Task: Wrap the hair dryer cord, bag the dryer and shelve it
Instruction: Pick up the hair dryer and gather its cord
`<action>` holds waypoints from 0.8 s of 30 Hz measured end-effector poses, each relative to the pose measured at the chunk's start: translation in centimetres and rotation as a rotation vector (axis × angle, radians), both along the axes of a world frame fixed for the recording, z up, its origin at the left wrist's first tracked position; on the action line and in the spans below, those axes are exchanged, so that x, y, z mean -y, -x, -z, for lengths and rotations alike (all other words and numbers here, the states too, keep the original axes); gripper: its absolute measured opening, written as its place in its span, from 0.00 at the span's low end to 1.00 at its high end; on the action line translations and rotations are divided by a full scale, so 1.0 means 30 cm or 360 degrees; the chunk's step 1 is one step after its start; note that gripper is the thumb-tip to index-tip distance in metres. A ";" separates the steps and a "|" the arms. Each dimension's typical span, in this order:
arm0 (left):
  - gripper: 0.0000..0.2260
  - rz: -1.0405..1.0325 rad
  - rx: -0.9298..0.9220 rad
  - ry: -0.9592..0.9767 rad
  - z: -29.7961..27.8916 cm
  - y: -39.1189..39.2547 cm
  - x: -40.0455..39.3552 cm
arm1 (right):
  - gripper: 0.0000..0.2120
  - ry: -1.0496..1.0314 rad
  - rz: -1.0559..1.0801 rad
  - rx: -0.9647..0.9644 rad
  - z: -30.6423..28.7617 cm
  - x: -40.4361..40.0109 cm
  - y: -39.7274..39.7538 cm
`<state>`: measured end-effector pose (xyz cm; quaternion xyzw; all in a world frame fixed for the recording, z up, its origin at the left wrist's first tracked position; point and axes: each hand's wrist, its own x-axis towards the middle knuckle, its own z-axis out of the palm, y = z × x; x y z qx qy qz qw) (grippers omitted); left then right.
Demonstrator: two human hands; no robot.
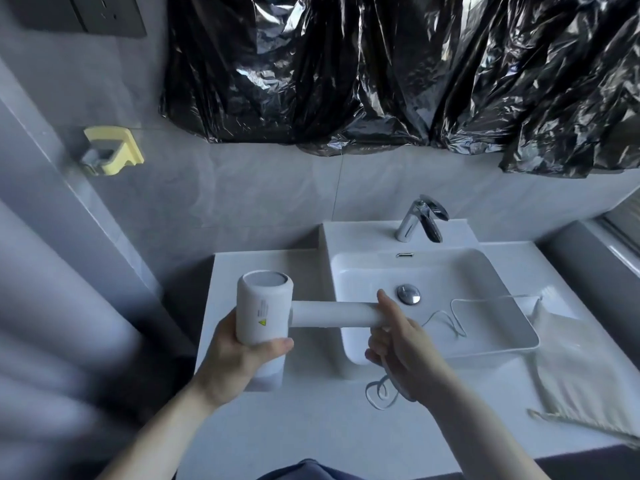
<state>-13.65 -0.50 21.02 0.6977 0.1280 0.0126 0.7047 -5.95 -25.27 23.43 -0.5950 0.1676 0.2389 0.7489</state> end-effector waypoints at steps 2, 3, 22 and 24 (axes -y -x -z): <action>0.27 -0.0097 -0.0005 0.0094 -0.025 -0.003 -0.010 | 0.21 -0.0191 -0.0115 -0.0048 -0.023 0.024 -0.001; 0.28 -0.0124 -0.0015 0.0133 -0.036 -0.003 -0.016 | 0.20 -0.0184 -0.0230 -0.0007 -0.037 0.047 0.000; 0.04 -0.0652 0.0019 0.0513 -0.202 -0.116 0.094 | 0.22 0.2266 -0.0726 0.0502 -0.053 0.752 0.154; 0.04 -0.0671 0.0022 0.0491 -0.216 -0.127 0.158 | 0.22 0.2256 -0.0763 0.0382 -0.045 0.852 0.195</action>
